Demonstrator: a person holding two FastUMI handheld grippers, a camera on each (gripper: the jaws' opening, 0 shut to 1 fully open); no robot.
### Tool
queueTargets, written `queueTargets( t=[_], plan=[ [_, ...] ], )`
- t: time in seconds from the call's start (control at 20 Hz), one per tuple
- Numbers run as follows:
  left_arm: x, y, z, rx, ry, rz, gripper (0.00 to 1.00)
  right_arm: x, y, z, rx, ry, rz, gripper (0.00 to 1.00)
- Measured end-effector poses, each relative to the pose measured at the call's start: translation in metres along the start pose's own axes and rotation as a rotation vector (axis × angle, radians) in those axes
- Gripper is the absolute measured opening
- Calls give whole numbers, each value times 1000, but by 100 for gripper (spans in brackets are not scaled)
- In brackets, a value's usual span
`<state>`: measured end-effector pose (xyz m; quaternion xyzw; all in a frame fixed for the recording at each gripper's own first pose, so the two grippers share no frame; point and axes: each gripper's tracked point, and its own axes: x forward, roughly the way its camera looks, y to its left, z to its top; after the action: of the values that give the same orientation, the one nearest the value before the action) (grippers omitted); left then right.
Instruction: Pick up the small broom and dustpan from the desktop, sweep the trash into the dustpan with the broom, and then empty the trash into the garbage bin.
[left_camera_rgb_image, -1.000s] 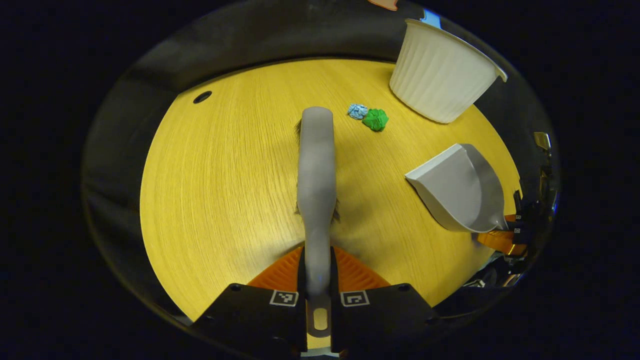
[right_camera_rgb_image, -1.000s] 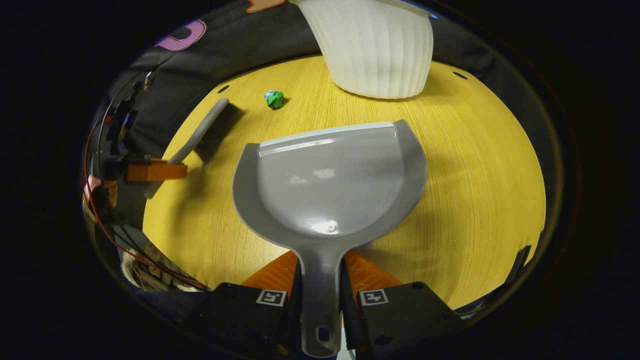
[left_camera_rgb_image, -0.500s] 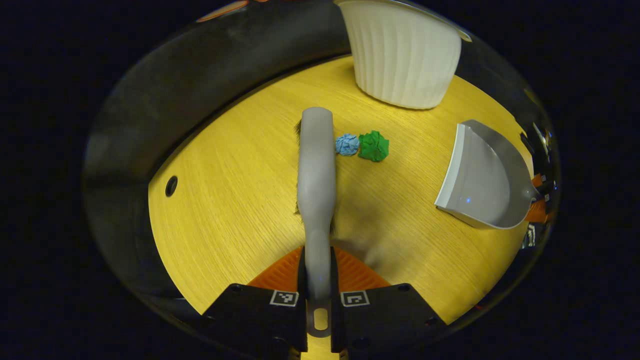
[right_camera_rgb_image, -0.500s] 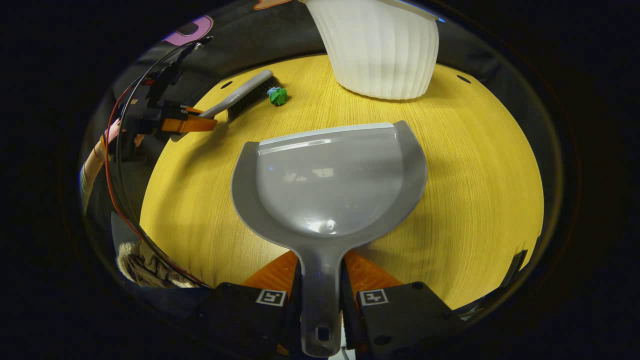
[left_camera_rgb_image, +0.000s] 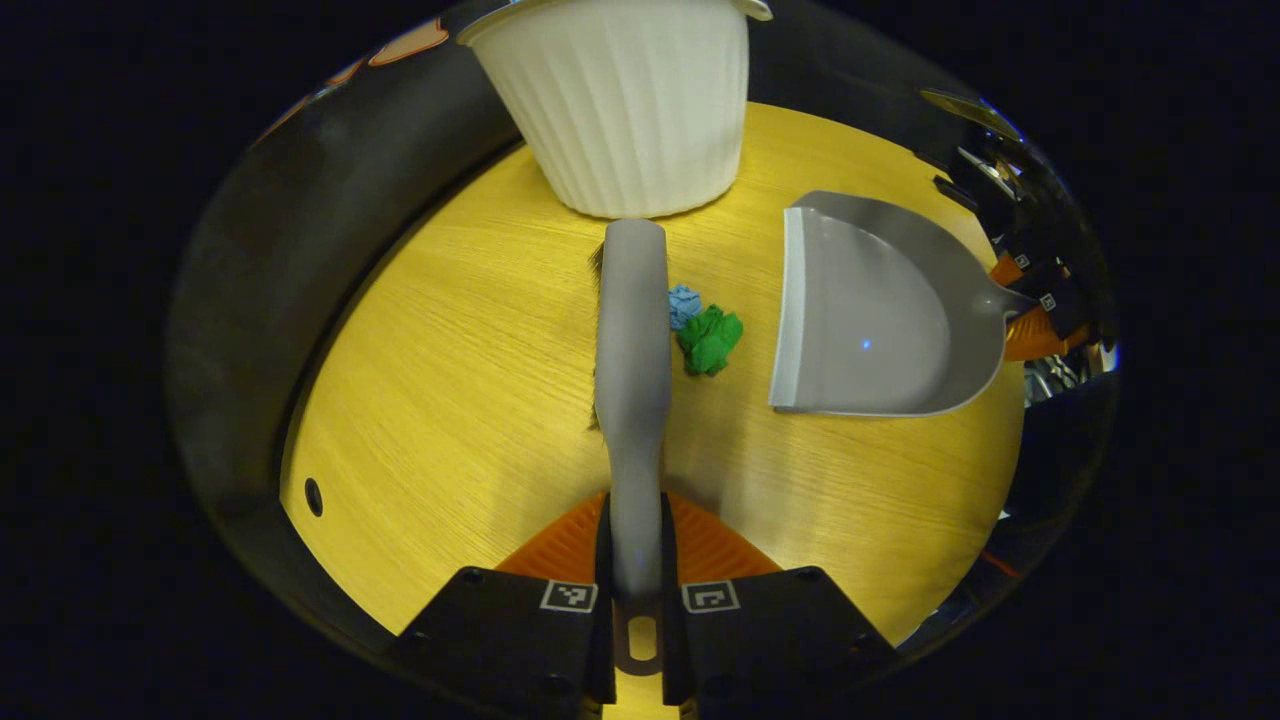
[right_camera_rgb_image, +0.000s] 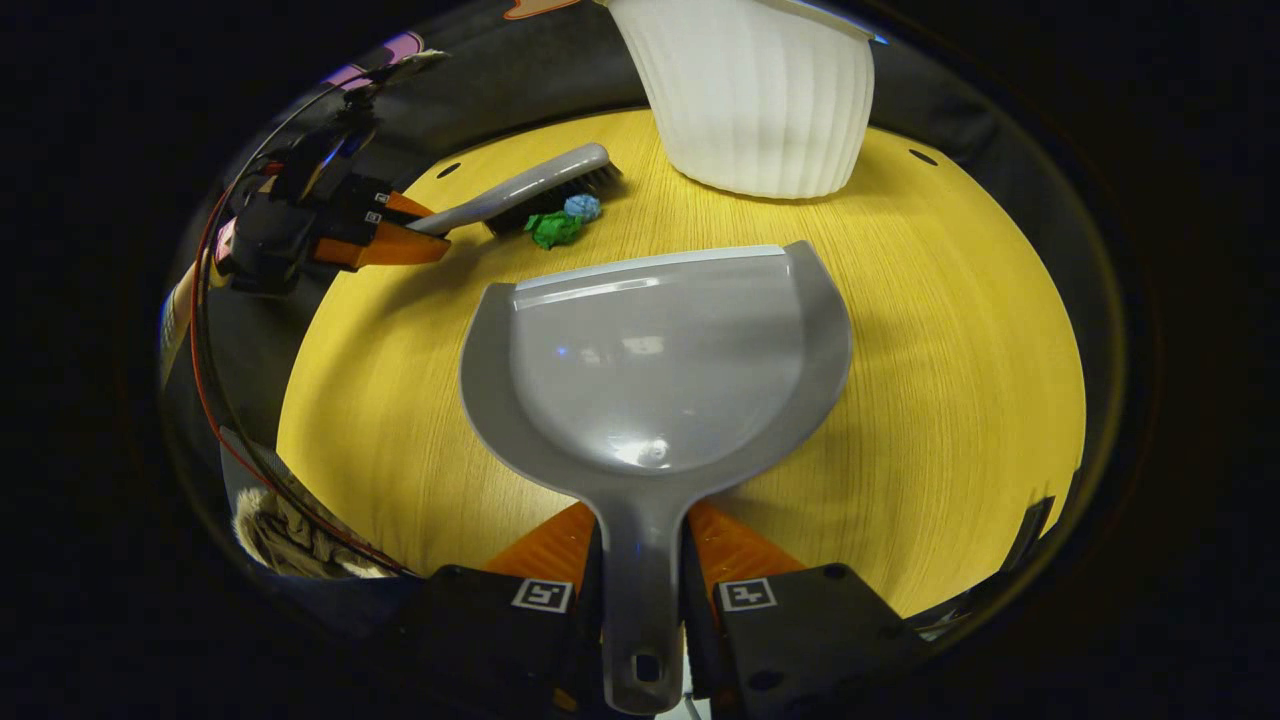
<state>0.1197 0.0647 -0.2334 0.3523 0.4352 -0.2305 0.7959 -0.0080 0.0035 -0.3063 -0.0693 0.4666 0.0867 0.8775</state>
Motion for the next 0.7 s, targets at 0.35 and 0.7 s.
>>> queueTargets(
  t=[0.35, 0.7],
  plan=[
    [-12, -59, 1, 44, -1, -148, 17, -4, 3, -3, 1, -1, -4, 39],
    [-16, -62, -4, 9, -4, -168, 16, 2, -1, -1, 2, 1, -6, 39]
  ],
)
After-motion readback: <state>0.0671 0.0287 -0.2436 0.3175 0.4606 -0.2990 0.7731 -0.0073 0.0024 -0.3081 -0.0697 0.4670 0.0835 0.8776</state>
